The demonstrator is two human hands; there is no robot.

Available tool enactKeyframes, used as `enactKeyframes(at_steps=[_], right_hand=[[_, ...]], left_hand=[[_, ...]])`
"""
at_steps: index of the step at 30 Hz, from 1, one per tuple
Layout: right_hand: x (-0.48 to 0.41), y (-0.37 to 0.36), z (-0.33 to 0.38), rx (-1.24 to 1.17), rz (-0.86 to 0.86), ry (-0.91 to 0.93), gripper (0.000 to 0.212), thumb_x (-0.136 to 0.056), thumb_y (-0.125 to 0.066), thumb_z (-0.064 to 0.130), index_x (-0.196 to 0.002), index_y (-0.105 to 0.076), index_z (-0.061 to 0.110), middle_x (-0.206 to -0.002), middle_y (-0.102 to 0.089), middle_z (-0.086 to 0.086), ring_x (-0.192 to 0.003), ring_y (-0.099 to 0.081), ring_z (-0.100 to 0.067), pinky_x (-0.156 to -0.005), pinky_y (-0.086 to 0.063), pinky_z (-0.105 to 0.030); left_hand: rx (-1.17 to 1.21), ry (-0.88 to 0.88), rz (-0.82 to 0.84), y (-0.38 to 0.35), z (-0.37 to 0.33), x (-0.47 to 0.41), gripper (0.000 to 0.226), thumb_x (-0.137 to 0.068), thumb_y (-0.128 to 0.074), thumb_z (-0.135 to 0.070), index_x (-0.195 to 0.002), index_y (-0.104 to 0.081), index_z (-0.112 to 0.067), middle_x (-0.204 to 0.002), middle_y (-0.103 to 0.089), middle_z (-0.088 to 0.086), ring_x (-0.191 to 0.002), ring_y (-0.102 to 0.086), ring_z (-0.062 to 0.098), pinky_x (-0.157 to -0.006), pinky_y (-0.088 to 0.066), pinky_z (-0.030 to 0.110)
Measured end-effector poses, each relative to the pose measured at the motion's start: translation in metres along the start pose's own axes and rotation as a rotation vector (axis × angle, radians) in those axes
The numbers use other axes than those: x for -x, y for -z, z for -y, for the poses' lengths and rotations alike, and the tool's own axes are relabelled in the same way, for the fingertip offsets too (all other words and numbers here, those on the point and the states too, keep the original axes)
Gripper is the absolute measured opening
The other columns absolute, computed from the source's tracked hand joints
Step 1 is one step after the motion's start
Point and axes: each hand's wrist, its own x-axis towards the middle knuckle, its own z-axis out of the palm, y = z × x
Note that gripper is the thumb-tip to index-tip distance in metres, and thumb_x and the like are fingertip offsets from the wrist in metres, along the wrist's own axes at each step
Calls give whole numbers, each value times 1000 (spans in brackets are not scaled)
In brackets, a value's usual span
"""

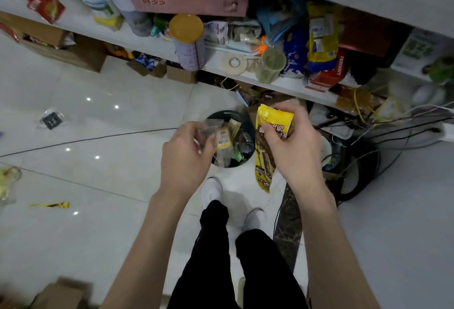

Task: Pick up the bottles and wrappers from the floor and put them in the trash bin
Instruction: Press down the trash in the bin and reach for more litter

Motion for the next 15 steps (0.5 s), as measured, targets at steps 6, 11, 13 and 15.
enactKeyframes(at_steps=[6, 11, 13, 15], right_hand=[[-43, -59, -72, -28, -10, -112, 31, -90, -71, 31, -117, -58, 37, -92, -68, 13, -96, -64, -11, -88, -48, -26], [-70, -123, -143, -46, -52, -148, 31, -88, -70, 33, -115, -56, 38, -90, -67, 16, -92, -65, -10, -90, -53, -42], [-83, -148, -169, -53, -45, -158, 30, -91, -71, 28, -116, -57, 34, -89, -65, 18, -85, -62, 2, -86, -54, -32], [-96, -173, -193, -50, -71, -149, 30, -91, -71, 27, -111, -53, 38, -88, -65, 20, -82, -61, 4, -85, -53, -28]], left_hand=[[-30, 84, 56, -75, 62, -37, 17, -92, -66, -35, -103, -61, -23, -81, -62, -7, -77, -64, 21, -79, -53, 49], [-62, 151, 86, -151, 125, -65, 20, -92, -65, -35, -104, -61, -20, -85, -66, -3, -79, -64, 22, -84, -52, 50], [-88, 163, 98, -177, 150, -77, 20, -93, -63, -34, -106, -61, -19, -89, -66, -2, -81, -64, 23, -86, -51, 49], [-106, 183, 114, -201, 175, -88, 20, -93, -62, -34, -106, -61, -19, -91, -66, -2, -83, -63, 23, -87, -50, 49]])
